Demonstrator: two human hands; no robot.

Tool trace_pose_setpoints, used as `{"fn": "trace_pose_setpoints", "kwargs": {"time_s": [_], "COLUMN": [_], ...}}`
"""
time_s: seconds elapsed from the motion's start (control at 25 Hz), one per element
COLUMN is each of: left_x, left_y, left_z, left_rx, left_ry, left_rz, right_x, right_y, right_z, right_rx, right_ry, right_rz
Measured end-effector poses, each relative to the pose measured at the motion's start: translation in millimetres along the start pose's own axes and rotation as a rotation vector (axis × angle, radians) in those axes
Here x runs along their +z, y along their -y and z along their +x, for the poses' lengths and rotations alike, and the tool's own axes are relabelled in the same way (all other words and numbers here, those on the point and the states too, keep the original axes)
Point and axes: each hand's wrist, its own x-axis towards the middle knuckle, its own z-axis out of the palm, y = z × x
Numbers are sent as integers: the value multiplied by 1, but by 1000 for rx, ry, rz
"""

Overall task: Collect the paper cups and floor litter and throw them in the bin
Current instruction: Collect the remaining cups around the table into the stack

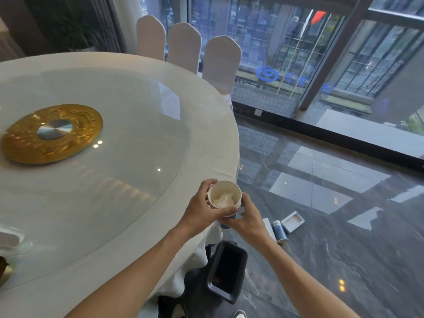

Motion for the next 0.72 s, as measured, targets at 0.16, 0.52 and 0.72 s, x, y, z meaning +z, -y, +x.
{"fn": "trace_pose_setpoints", "kwargs": {"time_s": [0.16, 0.52, 0.72], "left_x": [32, 101, 137], "left_y": [2, 29, 70], "left_z": [8, 22, 12], "left_rx": [-52, -343, -431], "left_ry": [-50, 1, -51], "left_rz": [-76, -29, 9], "right_x": [-21, -63, -71], "right_y": [-28, -108, -136], "right_z": [-16, 0, 1], "right_rx": [44, 165, 256], "right_ry": [-28, 201, 472], "right_rz": [-43, -8, 55]}}
